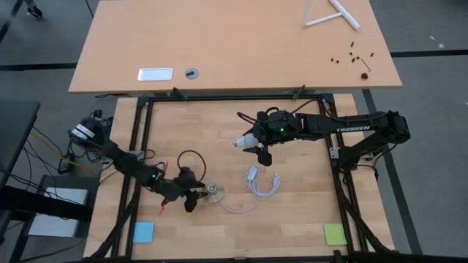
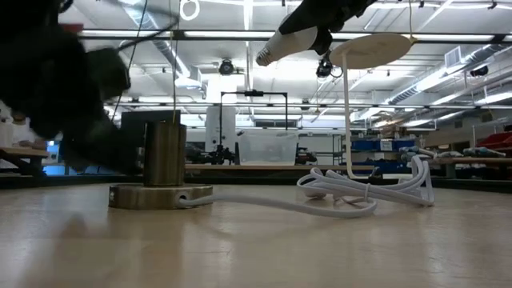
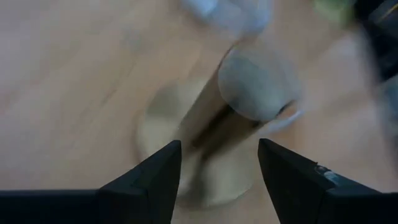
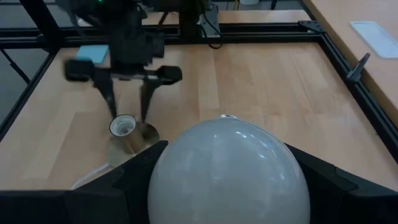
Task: Screw lightbulb
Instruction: Insert the white lightbulb into the golden lamp
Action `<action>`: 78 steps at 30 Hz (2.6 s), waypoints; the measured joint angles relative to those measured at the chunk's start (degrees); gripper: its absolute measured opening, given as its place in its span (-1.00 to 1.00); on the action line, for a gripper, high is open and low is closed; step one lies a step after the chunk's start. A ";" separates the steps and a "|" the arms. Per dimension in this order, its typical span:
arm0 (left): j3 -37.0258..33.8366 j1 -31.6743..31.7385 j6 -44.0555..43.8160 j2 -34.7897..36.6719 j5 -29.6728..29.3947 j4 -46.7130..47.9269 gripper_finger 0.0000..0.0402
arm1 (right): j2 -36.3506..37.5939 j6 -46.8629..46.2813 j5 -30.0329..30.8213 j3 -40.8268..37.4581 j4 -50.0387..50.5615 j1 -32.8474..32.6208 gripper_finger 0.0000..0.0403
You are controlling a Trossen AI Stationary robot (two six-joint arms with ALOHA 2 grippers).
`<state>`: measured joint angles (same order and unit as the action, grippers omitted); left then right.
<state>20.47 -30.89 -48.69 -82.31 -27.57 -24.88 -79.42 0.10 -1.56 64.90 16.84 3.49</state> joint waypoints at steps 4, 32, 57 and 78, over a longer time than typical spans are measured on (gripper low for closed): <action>2.32 0.13 2.73 -5.70 -2.08 -2.83 0.09 | 0.00 0.02 -0.02 0.00 -0.02 0.00 0.39; 9.31 18.16 29.16 -16.10 6.87 -16.52 -0.65 | -0.26 -1.42 -0.13 2.51 6.19 -2.86 0.38; 9.31 18.16 31.20 -17.43 8.85 -20.87 -0.65 | -25.87 5.07 0.11 32.04 34.60 -7.19 0.39; 9.31 18.16 31.61 -17.46 7.72 -20.62 -0.65 | -33.07 7.04 -1.79 37.83 40.94 -7.69 0.39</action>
<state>29.78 -12.73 -17.08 -99.77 -19.85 -45.50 -112.49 7.13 -3.35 102.74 57.77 -4.21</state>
